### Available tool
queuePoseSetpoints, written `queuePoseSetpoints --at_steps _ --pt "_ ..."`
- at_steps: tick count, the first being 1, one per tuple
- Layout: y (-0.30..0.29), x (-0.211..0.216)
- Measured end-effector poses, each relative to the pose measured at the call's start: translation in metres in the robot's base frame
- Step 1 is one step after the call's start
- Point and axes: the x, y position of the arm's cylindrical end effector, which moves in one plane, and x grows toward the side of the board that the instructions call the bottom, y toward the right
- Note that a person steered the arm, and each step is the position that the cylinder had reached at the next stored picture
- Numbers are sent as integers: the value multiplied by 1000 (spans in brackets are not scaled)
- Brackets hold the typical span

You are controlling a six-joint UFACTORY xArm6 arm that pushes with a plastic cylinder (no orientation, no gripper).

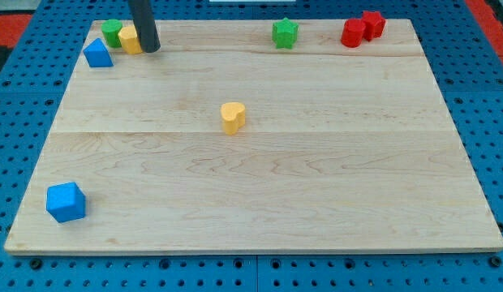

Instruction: Push the blue cube to the bottom center

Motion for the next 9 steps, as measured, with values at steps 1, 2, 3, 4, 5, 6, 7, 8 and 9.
queuePoseSetpoints --at_steps 1,2,3,4,5,6,7,8,9 --pt "12 0" --pt "39 10" --pt "23 48" --pt "-2 86" --pt "-38 118" --pt "-70 138" --pt "-90 173" --pt "-112 198" --pt "-135 200"
